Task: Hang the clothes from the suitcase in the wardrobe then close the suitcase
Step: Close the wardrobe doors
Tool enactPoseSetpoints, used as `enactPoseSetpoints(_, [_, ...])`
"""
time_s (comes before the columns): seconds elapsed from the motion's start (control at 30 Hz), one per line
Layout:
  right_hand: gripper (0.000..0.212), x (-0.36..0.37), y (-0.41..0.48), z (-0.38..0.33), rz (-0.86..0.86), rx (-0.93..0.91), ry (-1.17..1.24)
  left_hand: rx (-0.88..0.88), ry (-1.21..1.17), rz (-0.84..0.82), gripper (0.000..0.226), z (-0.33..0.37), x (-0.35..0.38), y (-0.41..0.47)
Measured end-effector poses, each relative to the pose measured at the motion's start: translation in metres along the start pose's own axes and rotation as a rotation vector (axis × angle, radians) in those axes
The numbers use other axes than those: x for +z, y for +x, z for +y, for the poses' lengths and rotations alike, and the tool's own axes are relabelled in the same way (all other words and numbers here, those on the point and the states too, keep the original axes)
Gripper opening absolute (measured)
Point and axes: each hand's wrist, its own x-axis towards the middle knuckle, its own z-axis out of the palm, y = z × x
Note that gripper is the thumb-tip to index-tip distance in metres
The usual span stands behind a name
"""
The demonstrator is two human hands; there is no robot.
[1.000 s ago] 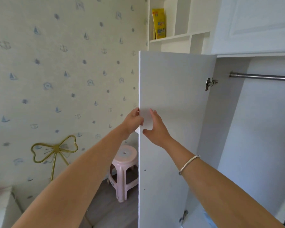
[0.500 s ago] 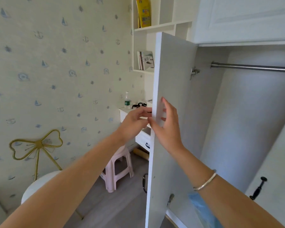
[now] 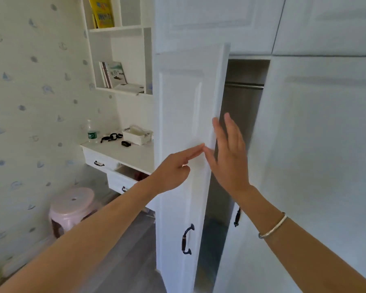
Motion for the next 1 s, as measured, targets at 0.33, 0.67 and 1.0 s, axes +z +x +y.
enactPoseSetpoints(0.33, [0.065,-0.006,0.020,0.082,-0.229,-0.156,-0.541,0.078,0.297,-0.044,0.062,-0.004,0.050,0.084])
enactPoseSetpoints(0.67, [0.073,0.017,0.040,0.112,-0.346,0.055,-0.631,0.227,0.346,-0.230,0.070,-0.018,0.065,0.152])
enactPoseSetpoints(1.0, [0.070,0.033,0.057,0.124,-0.396,0.159,-0.652,0.275,0.459,-0.301,0.068,-0.033,0.074,0.191])
